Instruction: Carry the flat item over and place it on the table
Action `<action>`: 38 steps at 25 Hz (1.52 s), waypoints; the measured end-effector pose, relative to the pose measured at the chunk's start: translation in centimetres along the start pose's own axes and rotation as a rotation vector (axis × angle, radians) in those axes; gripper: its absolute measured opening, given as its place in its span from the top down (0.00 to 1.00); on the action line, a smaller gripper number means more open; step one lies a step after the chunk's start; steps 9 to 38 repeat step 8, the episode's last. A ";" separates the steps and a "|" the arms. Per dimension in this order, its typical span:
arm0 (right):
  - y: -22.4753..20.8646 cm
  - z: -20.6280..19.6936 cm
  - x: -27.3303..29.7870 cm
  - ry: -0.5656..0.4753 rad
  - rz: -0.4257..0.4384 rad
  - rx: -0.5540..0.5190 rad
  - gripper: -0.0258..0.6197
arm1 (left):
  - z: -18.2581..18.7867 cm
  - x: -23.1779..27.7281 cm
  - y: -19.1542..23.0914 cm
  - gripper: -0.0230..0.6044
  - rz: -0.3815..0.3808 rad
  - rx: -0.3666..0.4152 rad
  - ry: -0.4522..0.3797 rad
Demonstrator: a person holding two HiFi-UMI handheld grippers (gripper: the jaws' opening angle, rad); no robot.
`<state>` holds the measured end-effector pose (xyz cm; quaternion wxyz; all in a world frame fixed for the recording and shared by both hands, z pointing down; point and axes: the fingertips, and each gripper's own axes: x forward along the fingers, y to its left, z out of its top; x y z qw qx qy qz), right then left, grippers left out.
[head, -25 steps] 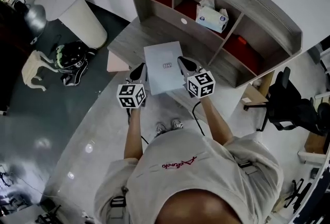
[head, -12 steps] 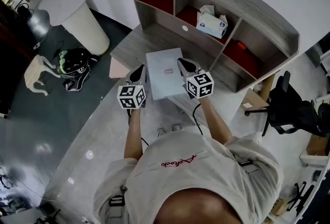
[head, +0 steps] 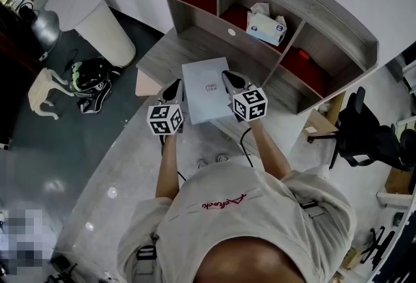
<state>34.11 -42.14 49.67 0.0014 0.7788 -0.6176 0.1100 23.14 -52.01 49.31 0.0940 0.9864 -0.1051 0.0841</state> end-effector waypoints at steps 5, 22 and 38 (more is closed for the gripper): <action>-0.1 -0.3 0.6 0.010 0.001 0.002 0.95 | -0.2 0.4 0.4 0.97 0.003 -0.004 0.004; -0.1 -0.2 0.9 0.009 0.005 0.009 0.95 | -0.2 0.5 0.5 0.97 0.003 -0.005 0.007; -0.1 -0.2 0.9 0.009 0.005 0.009 0.95 | -0.2 0.5 0.5 0.97 0.003 -0.005 0.007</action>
